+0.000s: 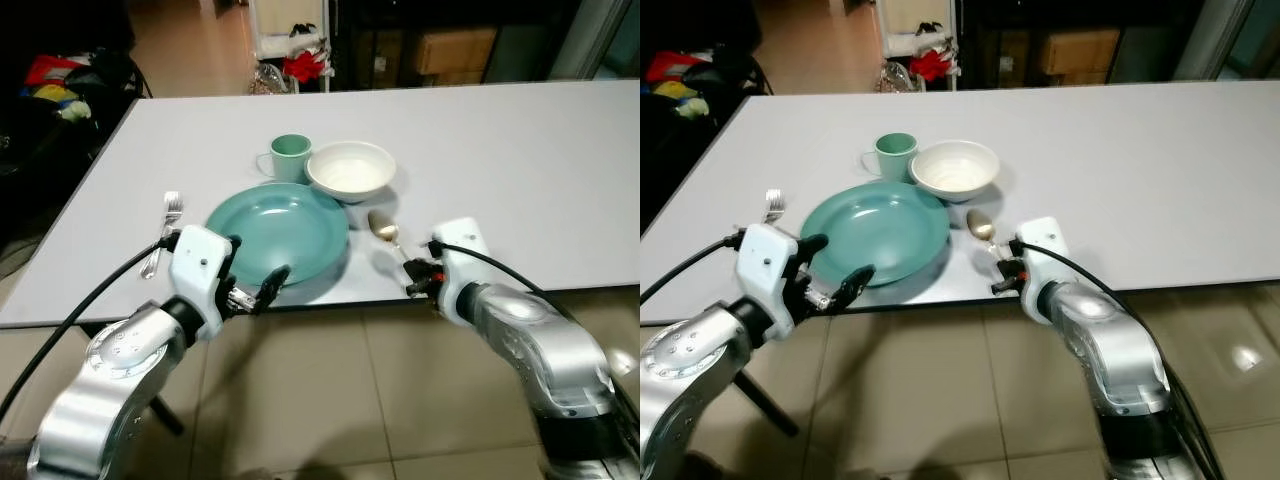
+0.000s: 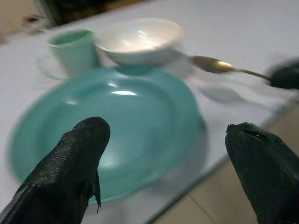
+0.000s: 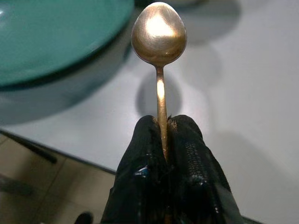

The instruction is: Setting the table

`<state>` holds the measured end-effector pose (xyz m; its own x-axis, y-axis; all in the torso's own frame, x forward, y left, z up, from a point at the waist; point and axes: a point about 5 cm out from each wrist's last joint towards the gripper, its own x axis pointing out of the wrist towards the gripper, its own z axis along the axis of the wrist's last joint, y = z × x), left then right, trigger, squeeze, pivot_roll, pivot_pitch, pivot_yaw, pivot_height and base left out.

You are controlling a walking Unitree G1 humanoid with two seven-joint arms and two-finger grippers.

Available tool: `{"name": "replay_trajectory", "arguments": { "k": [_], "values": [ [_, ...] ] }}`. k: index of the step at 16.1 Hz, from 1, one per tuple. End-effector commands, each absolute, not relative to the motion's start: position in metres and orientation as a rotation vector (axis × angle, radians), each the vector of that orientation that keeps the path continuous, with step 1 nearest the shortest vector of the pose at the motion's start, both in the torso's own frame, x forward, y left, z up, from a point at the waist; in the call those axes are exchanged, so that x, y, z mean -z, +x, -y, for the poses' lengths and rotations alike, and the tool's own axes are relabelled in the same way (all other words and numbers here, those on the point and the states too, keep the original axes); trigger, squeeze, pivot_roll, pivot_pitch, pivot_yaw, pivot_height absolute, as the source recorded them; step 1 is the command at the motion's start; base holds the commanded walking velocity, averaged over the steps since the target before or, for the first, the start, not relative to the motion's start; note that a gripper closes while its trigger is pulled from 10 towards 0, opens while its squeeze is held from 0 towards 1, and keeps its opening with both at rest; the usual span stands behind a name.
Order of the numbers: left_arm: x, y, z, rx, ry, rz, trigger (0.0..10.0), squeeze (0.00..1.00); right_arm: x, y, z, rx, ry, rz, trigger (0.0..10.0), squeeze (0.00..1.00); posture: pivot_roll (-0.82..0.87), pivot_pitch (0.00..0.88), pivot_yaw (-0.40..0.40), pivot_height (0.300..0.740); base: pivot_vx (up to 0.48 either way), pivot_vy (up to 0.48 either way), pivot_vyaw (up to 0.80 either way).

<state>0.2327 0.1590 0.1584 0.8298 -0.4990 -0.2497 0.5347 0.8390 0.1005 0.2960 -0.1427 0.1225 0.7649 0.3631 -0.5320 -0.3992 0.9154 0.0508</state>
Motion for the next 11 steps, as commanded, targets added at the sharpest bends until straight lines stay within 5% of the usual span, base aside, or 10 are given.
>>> {"name": "replay_trajectory", "arguments": {
  "k": [1, 11],
  "values": [
    [-0.161, 0.227, -0.156, 0.605, 0.165, -0.228, 10.0, 0.0, -0.118, 0.311, 0.14, -0.384, -0.06, -0.589, 10.0, 0.0, 0.05, 0.0, 0.029, 0.74, 0.0, 0.0, 0.0],
    [-0.165, 0.211, -0.157, 0.662, 0.173, -0.26, 10.0, 0.0, -0.101, 0.358, 0.124, -0.292, -0.059, -0.607, 10.0, 0.0, 0.09, 0.0, 0.023, 0.74, 0.0, 0.0, 0.0]
  ]
}}
